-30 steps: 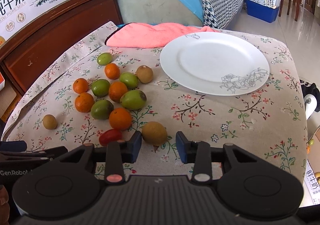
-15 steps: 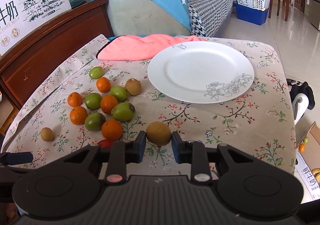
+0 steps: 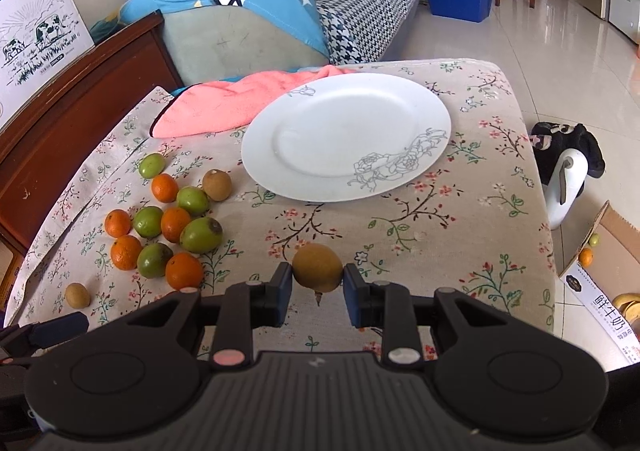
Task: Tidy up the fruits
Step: 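Grasp the red cherry tomato with the left gripper while the right lifts the kiwi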
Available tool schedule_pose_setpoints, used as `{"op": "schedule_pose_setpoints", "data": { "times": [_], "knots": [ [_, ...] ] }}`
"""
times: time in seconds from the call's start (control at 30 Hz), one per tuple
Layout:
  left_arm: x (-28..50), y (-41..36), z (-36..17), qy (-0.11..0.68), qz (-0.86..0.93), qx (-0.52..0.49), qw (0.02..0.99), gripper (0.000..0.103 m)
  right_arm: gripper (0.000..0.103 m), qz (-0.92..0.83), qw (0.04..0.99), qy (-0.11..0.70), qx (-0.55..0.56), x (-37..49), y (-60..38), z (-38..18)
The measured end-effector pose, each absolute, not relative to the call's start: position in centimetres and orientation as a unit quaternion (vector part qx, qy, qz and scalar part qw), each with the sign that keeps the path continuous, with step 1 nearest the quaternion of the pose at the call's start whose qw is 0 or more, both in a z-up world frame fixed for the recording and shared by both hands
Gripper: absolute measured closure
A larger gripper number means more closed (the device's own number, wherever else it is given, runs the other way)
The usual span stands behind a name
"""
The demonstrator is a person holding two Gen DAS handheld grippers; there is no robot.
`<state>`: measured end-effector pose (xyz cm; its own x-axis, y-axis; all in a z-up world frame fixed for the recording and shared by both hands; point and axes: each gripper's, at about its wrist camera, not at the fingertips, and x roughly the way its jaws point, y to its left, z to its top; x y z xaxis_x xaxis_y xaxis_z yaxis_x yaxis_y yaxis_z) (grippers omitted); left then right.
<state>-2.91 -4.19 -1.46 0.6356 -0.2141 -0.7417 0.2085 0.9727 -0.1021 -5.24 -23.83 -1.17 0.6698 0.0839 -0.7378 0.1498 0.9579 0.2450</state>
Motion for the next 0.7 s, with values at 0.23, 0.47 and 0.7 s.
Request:
{"op": "schedule_pose_setpoints", "data": {
  "times": [0.23,0.47,0.7],
  "knots": [
    [-2.0,-5.4,-2.5,0.412,-0.125,0.001,0.903,0.044,0.075,-0.021,0.901,0.407,0.149,-5.4,-24.2,-1.1],
    [-2.0,-5.7,-3.3,0.41,-0.138,-0.001,0.901,0.074,0.075,-0.019,0.9,0.408,0.151,-5.4,-24.1,-1.0],
    [-2.1,-5.3,-2.9,0.403,-0.147,-0.024,0.903,0.079,0.075,-0.019,0.901,0.406,0.152,-5.5,-24.2,-0.8]
  ]
}}
